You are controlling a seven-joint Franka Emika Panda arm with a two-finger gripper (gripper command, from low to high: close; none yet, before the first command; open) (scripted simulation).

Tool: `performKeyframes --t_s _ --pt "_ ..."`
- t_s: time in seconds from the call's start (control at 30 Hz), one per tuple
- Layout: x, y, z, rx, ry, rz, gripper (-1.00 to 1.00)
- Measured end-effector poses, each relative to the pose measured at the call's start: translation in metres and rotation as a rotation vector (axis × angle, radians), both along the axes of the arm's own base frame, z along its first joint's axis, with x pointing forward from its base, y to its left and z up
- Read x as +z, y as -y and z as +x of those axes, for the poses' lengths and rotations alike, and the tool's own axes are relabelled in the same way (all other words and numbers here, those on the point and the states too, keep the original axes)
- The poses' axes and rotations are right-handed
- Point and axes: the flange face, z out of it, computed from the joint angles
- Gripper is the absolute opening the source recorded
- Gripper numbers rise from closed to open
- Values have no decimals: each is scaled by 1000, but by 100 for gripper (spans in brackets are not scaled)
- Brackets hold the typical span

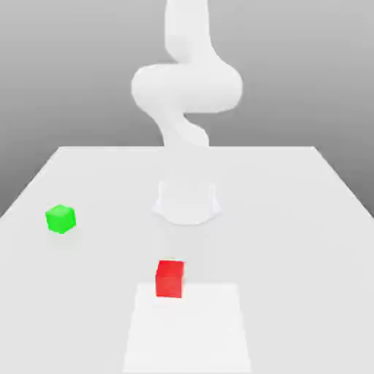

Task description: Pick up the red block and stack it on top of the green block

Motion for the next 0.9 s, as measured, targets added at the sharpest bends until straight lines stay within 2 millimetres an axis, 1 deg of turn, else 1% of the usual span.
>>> performKeyframes --t_s 0.07,0.13,0.23,0.3,0.37,0.43,0.53,0.6,0.67,0.8,0.83,0.9 --pt "-50 5 19 -9 -74 3 0" --pt "-99 9 31 -17 -147 6 0" --pt "-174 15 39 -29 -256 10 0" --pt "-225 19 36 -36 -332 13 0" --pt "-275 22 27 -44 -410 16 0" --pt "-326 24 11 -52 -494 20 0" --pt "-403 26 -25 -64 -628 27 0" --pt "-450 27 -44 -69 -695 31 0" --pt "-476 27 -51 -69 -716 32 0" --pt "-510 27 -55 -71 -723 32 0" --pt "-515 27 -56 -72 -723 32 -100" --pt "-515 27 -56 -72 -723 32 -100"
